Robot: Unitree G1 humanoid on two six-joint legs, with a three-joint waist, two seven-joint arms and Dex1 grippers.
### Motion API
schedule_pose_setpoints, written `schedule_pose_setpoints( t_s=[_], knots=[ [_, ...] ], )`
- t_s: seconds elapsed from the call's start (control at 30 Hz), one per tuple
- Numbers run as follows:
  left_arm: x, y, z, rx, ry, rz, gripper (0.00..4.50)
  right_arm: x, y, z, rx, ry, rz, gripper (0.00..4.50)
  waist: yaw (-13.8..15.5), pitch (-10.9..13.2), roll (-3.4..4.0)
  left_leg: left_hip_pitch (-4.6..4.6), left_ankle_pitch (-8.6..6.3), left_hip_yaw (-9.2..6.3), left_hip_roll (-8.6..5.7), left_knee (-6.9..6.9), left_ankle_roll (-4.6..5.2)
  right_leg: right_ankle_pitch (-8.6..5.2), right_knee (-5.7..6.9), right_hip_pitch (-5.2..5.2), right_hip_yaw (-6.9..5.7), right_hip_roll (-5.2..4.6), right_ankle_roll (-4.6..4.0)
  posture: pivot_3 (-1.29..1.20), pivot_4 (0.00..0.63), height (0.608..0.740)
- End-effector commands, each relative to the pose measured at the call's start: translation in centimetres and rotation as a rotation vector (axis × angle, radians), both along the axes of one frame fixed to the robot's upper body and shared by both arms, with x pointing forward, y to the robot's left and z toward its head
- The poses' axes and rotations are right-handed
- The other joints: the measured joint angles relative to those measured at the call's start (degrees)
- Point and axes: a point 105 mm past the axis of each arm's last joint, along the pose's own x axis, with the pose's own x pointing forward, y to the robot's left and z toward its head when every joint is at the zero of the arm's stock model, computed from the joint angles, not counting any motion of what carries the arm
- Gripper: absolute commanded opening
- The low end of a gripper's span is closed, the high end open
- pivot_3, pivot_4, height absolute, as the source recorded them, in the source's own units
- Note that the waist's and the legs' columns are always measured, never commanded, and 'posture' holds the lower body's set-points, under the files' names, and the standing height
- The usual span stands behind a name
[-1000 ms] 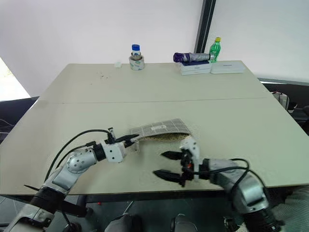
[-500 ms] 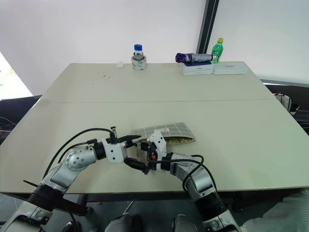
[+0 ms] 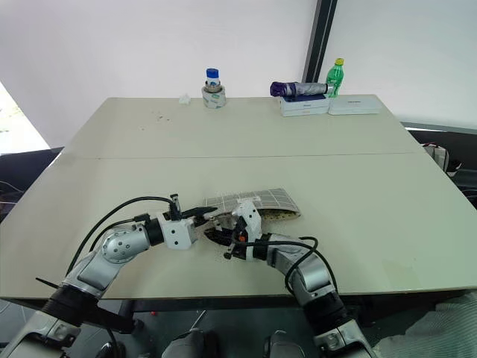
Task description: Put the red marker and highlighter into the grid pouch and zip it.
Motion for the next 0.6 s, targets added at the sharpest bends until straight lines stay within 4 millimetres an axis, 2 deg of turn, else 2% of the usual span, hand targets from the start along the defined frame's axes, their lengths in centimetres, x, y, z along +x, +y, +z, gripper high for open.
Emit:
schedule_pose_setpoints(
  t_s=[0.03,0.23,0.33,0.47,0.53,0.6],
  knots=[
    [0.3,1.3,1.1,-0.019,-0.052,0.044,0.0,-0.4,-2.2,0.4,-0.015,-0.022,-0.025,0.04,0.0,0.0,0.0,0.0,0.0,0.0,0.0,0.0,0.0,0.0,0.0,0.0,0.0,0.0,0.0,0.0,0.15,0.74],
    [0.0,2.9,0.5,-0.006,-0.043,0.063,0.0,-0.8,-8.7,1.2,-0.127,-0.03,-0.078,0.04,0.2,0.0,0.0,0.0,-0.04,-0.02,-0.04,0.02,0.07,0.0,-0.02,0.02,0.0,-0.1,0.0,0.0,0.15,0.74],
    [0.0,3.5,0.3,0.002,-0.037,0.068,0.0,-0.4,-12.9,1.8,-0.216,-0.041,-0.137,0.04,0.2,0.0,0.0,0.01,-0.05,-0.03,-0.04,-0.01,0.07,0.0,-0.02,0.01,-0.01,-0.1,-0.01,0.0,0.15,0.74],
    [0.4,4.3,0.0,0.0,-0.021,0.088,0.0,0.4,-16.8,2.0,-0.294,-0.055,-0.223,0.04,0.1,0.0,0.0,0.02,-0.04,-0.03,-0.03,-0.03,0.07,0.0,-0.03,0.0,-0.01,-0.08,-0.01,0.0,0.15,0.74],
    [0.7,4.8,-0.2,-0.026,0.026,0.103,0.0,0.7,-18.0,2.0,-0.315,-0.052,-0.248,0.04,0.1,0.0,0.0,0.03,-0.04,-0.02,-0.03,-0.03,0.07,0.0,-0.03,0.01,-0.01,-0.07,-0.01,0.0,0.15,0.74],
    [0.7,5.1,-1.0,-0.078,0.148,0.102,0.0,1.0,-17.7,2.2,-0.288,-0.046,-0.242,0.04,0.1,0.0,0.0,0.03,-0.04,-0.01,-0.03,-0.03,0.07,0.0,-0.03,0.0,-0.01,-0.07,0.0,0.0,0.15,0.74]
  ],
)
